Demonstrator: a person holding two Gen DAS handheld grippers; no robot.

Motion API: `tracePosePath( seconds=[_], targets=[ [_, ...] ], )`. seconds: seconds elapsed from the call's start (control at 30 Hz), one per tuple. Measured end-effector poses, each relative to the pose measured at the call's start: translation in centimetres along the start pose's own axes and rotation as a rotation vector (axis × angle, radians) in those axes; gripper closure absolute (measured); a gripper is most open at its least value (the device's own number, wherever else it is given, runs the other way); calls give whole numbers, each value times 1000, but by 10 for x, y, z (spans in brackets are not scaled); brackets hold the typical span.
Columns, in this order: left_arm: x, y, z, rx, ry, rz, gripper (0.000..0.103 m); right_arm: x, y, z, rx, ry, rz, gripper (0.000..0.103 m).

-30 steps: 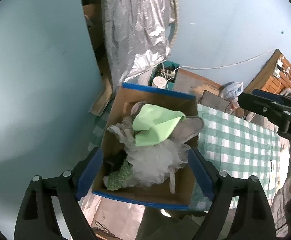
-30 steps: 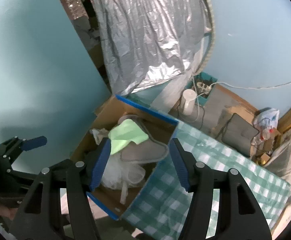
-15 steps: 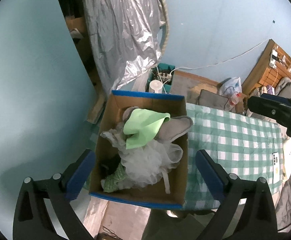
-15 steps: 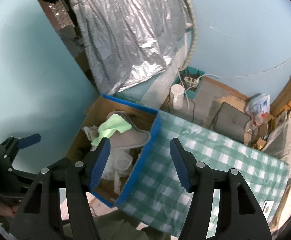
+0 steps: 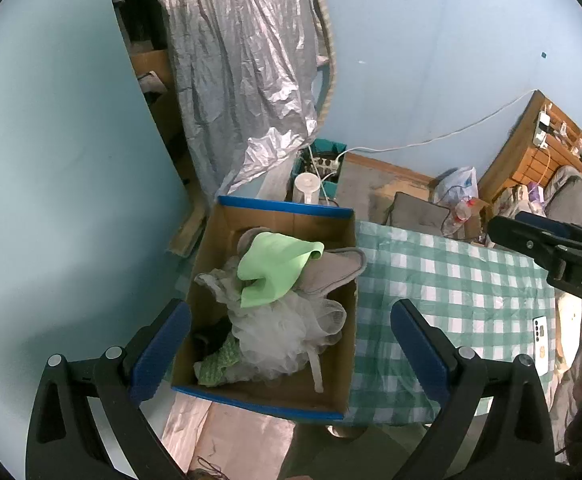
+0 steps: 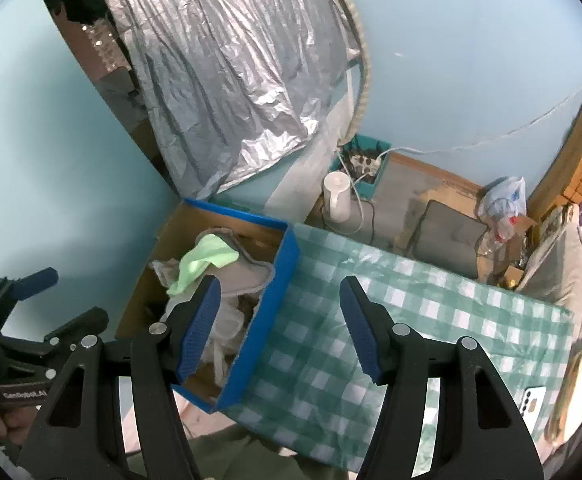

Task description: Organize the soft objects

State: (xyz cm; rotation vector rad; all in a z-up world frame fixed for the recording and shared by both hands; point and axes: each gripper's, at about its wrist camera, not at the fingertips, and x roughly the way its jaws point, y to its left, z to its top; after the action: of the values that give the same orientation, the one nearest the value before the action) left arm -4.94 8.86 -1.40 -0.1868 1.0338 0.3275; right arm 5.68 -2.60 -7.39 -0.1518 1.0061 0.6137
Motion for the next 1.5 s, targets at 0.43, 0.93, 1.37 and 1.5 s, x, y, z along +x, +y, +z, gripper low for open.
tracePosePath(
  seconds=[0.43, 0.93, 1.37, 1.5],
  targets=[
    [0, -8, -2, 7, 10, 20, 2, -1, -4, -1, -1, 0, 2, 42],
    [-1, -10, -2, 9, 18, 17, 2, -1, -3, -3, 7, 3, 2, 42],
    [-3, -10, -7, 23, 25, 3, 2, -3, -1, -10, 14, 13, 1, 42],
    [-1, -10, -5, 35, 30, 3, 2, -3, 0, -11, 19, 16, -1, 42]
  ],
)
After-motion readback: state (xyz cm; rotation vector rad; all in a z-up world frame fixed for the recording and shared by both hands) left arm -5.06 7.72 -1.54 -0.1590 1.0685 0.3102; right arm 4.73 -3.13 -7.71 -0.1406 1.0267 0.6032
